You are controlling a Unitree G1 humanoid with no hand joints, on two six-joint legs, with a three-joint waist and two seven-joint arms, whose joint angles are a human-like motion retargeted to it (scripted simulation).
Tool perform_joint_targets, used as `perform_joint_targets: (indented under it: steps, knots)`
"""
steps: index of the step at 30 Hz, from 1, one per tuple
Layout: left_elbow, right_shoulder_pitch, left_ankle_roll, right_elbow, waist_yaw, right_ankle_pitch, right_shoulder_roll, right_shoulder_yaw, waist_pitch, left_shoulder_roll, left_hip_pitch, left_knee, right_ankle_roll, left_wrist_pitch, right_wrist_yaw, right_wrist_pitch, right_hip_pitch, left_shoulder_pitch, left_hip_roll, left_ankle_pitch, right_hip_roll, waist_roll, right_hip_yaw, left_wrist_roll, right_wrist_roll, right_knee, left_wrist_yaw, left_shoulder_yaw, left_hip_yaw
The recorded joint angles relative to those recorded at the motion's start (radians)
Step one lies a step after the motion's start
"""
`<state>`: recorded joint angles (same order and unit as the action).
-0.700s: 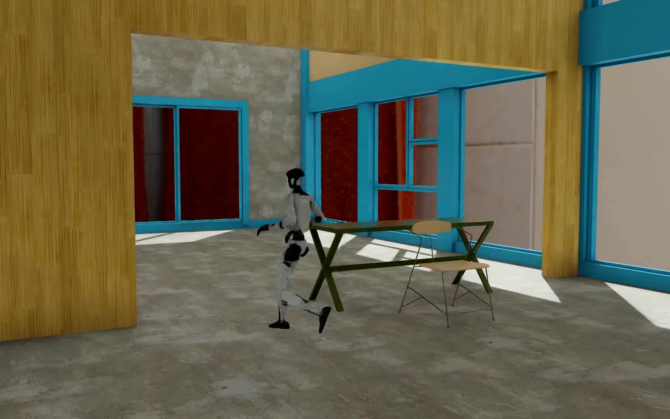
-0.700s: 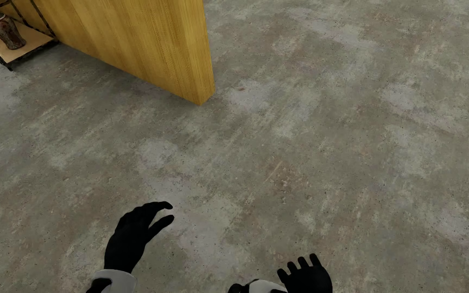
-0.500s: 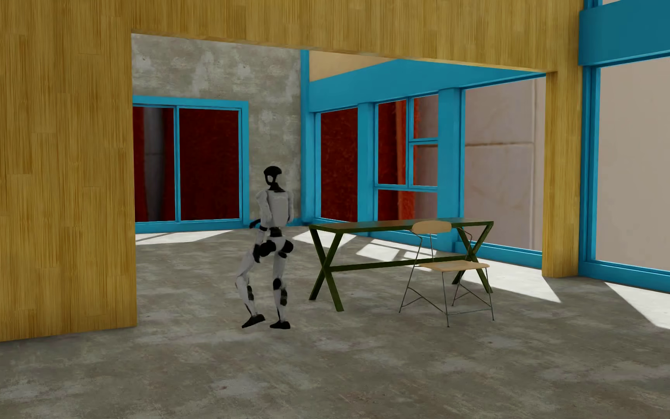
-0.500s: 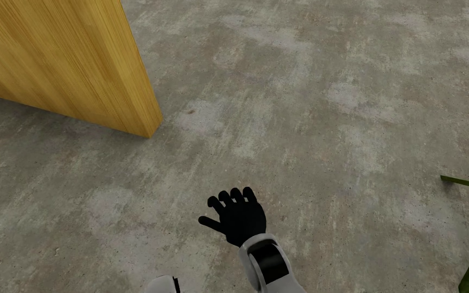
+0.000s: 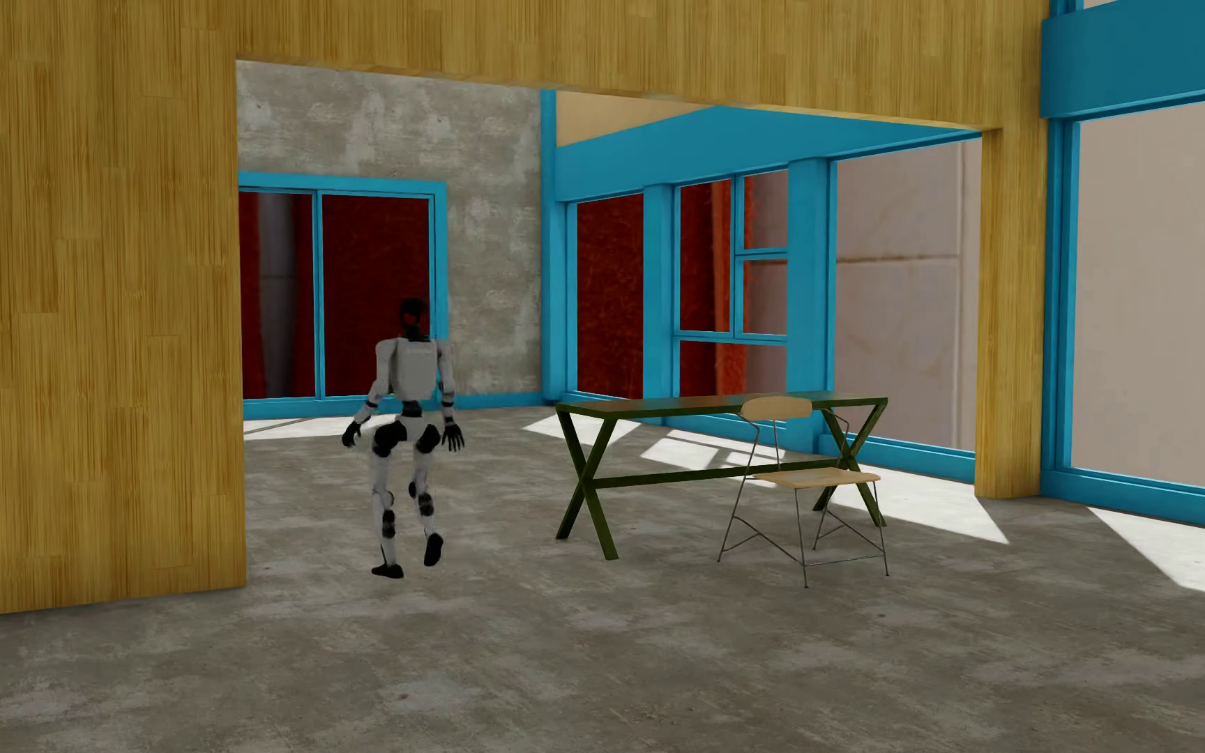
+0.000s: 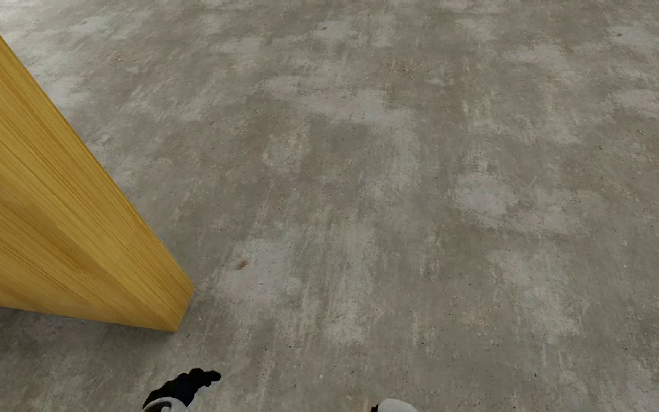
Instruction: Circle the dark green desk
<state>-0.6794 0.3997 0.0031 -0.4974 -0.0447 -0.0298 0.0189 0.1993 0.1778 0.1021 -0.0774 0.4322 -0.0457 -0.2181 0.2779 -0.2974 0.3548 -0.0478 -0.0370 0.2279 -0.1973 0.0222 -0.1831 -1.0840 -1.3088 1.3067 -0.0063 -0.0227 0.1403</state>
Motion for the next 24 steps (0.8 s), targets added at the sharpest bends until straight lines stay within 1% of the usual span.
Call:
perform_joint_targets:
  steps: [1,2,3,4,5,6,7,8,9,10,11,12,13,14,15,16,17,18,19,20,21,22,23,24]
  knots:
    - [0.079,0.047,0.000,-0.011,-0.026,0.019,0.035,0.018,-0.003,0.023,0.059,-0.038,-0.014,0.071,0.029,0.058,0.070,0.064,-0.020,0.026,0.006,0.007,-0.036,0.032,0.131,-0.110,0.007,-0.055,-0.017]
    - [0.175,0.097,0.001,-0.024,-0.048,0.026,0.084,0.005,-0.005,0.050,0.118,-0.070,-0.024,0.132,0.031,0.112,0.121,0.119,-0.037,0.055,0.019,0.012,-0.065,0.080,0.225,-0.272,0.021,-0.106,-0.032]
    - [0.274,0.146,0.002,-0.038,-0.063,0.031,0.137,-0.034,-0.006,0.085,0.177,-0.097,-0.029,0.174,0.008,0.146,0.138,0.167,-0.051,0.088,0.030,0.018,-0.109,0.126,0.260,-0.489,0.033,-0.154,-0.044]
    - [0.370,0.184,0.000,-0.050,-0.073,0.011,0.178,-0.075,-0.008,0.115,0.236,-0.122,-0.001,0.196,-0.014,0.149,0.122,0.207,-0.062,0.116,0.051,0.025,-0.168,0.177,0.252,-0.769,0.053,-0.184,-0.045]
    - [0.452,0.215,-0.006,-0.060,-0.078,0.029,0.200,-0.111,-0.009,0.138,0.298,-0.150,0.031,0.207,-0.037,0.127,0.095,0.236,-0.071,0.136,0.092,0.031,-0.215,0.224,0.209,-1.051,0.075,-0.201,-0.044]
    - [0.513,0.235,-0.006,-0.071,-0.079,0.075,0.202,-0.131,-0.011,0.146,0.356,-0.163,0.087,0.208,-0.058,0.085,0.090,0.245,-0.079,0.146,0.127,0.033,-0.236,0.278,0.154,-1.204,0.107,-0.198,-0.039]
    - [0.556,0.239,-0.002,-0.088,-0.076,0.087,0.193,-0.142,-0.011,0.150,0.399,-0.123,0.116,0.200,-0.070,0.041,0.089,0.235,-0.091,0.144,0.134,0.032,-0.283,0.317,0.107,-1.195,0.147,-0.183,-0.020]
    - [0.580,0.227,-0.015,-0.111,-0.075,0.076,0.179,-0.144,-0.011,0.146,0.428,-0.061,0.071,0.189,-0.077,0.005,0.079,0.199,-0.095,0.121,0.138,0.024,-0.289,0.356,0.076,-1.110,0.173,-0.163,0.004]
    - [0.576,0.210,-0.013,-0.126,-0.076,0.043,0.146,-0.128,-0.008,0.139,0.428,0.038,-0.127,0.179,-0.086,-0.011,0.067,0.156,-0.090,0.038,0.134,0.012,-0.319,0.376,0.082,-1.042,0.178,-0.156,0.009]
    - [0.535,0.195,-0.041,-0.138,-0.083,-0.024,0.099,-0.095,-0.005,0.138,0.373,0.231,-0.199,0.145,-0.089,-0.012,0.037,0.121,-0.070,-0.078,0.113,-0.002,-0.339,0.360,0.118,-0.985,0.148,-0.168,0.004]
    - [0.468,0.169,-0.152,-0.155,-0.094,-0.004,0.058,-0.064,-0.001,0.139,0.290,0.487,-0.202,0.094,-0.086,-0.016,0.020,0.087,-0.025,-0.206,0.096,-0.016,-0.326,0.314,0.151,-0.898,0.089,-0.189,0.017]
    - [0.381,0.118,-0.140,-0.180,-0.101,0.058,0.025,-0.042,0.003,0.142,0.193,0.703,-0.202,0.041,-0.103,-0.027,-0.011,0.050,0.043,-0.302,0.112,-0.029,-0.314,0.244,0.170,-0.839,0.012,-0.209,0.040]
    - [0.276,0.046,-0.094,-0.213,-0.100,0.106,0.002,-0.040,0.008,0.136,0.091,0.860,-0.202,-0.005,-0.158,-0.059,-0.056,0.011,0.115,-0.241,0.153,-0.042,-0.297,0.184,0.147,-0.824,-0.048,-0.215,0.041]
    - [0.154,-0.039,-0.045,-0.243,-0.091,0.135,-0.017,-0.056,0.011,0.117,-0.007,0.953,-0.202,-0.053,-0.245,-0.082,-0.115,-0.036,0.193,-0.207,0.213,-0.052,-0.259,0.154,0.100,-0.849,-0.085,-0.194,0.038]
    - [0.031,-0.130,-0.008,-0.258,-0.074,0.152,-0.045,-0.073,0.011,0.091,-0.102,0.987,-0.202,-0.099,-0.329,-0.090,-0.175,-0.095,0.263,-0.194,0.278,-0.061,-0.200,0.161,0.070,-0.890,-0.102,-0.142,0.027]
    - [-0.072,-0.216,0.043,-0.252,-0.053,0.166,-0.076,-0.082,0.010,0.064,-0.190,0.968,-0.202,-0.135,-0.391,-0.054,-0.233,-0.166,0.315,-0.184,0.337,-0.067,-0.123,0.179,0.084,-0.927,-0.107,-0.079,0.012]
    - [-0.150,-0.291,0.092,-0.215,-0.028,0.183,-0.097,-0.118,0.009,0.043,-0.266,0.901,-0.202,-0.163,-0.414,0.017,-0.286,-0.235,0.346,-0.164,0.383,-0.072,-0.037,0.186,0.120,-0.953,-0.124,-0.030,-0.003]
    - [-0.192,-0.357,0.131,-0.157,-0.003,0.204,-0.089,-0.201,0.007,0.026,-0.329,0.791,-0.202,-0.156,-0.407,0.134,-0.331,-0.304,0.363,-0.147,0.417,-0.076,0.053,0.173,0.150,-0.967,-0.158,-0.011,-0.007]
    - [-0.201,-0.417,0.144,-0.078,0.022,0.230,-0.046,-0.313,0.005,0.005,-0.372,0.639,-0.202,-0.123,-0.397,0.251,-0.373,-0.373,0.373,-0.147,0.440,-0.082,0.141,0.148,0.141,-0.975,-0.181,-0.011,0.009]
    - [-0.195,-0.470,0.115,0.030,0.044,0.258,0.011,-0.417,0.004,-0.019,-0.391,0.433,-0.202,-0.082,-0.405,0.333,-0.415,-0.435,0.366,-0.159,0.454,-0.088,0.219,0.122,0.094,-0.980,-0.197,-0.019,0.039]
    - [-0.175,-0.507,0.069,0.147,0.062,0.285,0.053,-0.484,0.004,-0.044,-0.395,0.186,-0.202,-0.049,-0.435,0.376,-0.458,-0.488,0.325,-0.182,0.458,-0.095,0.280,0.112,0.073,-0.990,-0.192,-0.010,0.046]
    - [-0.156,-0.522,0.018,0.256,0.075,0.309,0.083,-0.519,0.004,-0.069,-0.389,-0.075,-0.201,-0.027,-0.455,0.386,-0.507,-0.527,0.248,-0.196,0.450,-0.098,0.321,0.125,0.101,-1.010,-0.180,0.020,-0.001]
    - [-0.145,-0.518,-0.086,0.352,0.081,0.333,0.106,-0.535,0.006,-0.082,-0.386,-0.257,-0.200,-0.016,-0.473,0.390,-0.552,-0.548,0.177,-0.179,0.436,-0.100,0.333,0.133,0.168,-1.011,-0.182,0.041,-0.039]
    - [-0.135,-0.499,-0.135,0.422,0.085,0.348,0.125,-0.536,0.011,-0.081,-0.390,-0.305,-0.196,-0.014,-0.495,0.384,-0.587,-0.551,0.118,-0.170,0.422,-0.098,0.326,0.128,0.239,-0.979,-0.184,0.053,-0.076]
